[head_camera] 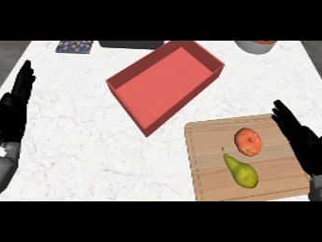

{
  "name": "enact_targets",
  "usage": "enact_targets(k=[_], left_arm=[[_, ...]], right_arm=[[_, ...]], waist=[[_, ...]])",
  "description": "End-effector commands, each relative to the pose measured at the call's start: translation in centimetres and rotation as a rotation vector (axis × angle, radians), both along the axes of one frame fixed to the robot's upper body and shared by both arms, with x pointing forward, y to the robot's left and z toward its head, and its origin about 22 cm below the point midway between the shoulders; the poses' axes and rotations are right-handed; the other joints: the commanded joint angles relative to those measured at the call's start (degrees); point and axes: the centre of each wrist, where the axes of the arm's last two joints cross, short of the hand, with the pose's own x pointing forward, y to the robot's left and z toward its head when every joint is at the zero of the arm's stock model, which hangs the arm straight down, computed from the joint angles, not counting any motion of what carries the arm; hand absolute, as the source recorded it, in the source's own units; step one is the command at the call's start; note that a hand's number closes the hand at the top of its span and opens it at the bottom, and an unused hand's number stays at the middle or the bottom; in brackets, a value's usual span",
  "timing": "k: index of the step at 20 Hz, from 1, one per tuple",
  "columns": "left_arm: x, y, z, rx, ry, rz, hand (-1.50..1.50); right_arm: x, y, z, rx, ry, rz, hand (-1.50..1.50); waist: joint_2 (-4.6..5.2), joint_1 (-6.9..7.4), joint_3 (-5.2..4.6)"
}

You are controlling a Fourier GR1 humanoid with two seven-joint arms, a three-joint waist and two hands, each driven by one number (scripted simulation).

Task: Pick the squash from the cutting board and place it in the cardboard box

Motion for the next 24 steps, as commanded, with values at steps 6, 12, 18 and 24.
enact_targets(k=[6,12,18,24], left_arm=[[-2.6,5.8,-2.5,0.133,0.175,0.159,0.00],[-4.1,4.6,-4.5,0.070,0.243,0.124,0.00],[-2.1,2.8,-4.5,0.052,0.243,0.108,0.00],[-3.4,4.8,-5.2,0.072,0.228,0.109,0.00]], right_arm=[[2.4,-1.4,0.7,0.286,-0.264,0.136,-1.50],[-2.9,-5.4,-4.6,-0.119,-0.306,0.204,-1.50],[-0.7,-10.2,-4.7,-0.013,-0.483,0.329,-1.50],[1.6,-12.3,-0.9,-0.508,-0.396,0.470,-1.50]], waist=[[1.78,-1.00,1.88],[1.90,-0.75,2.10],[1.99,-1.07,1.94],[1.87,-0.39,1.73]])
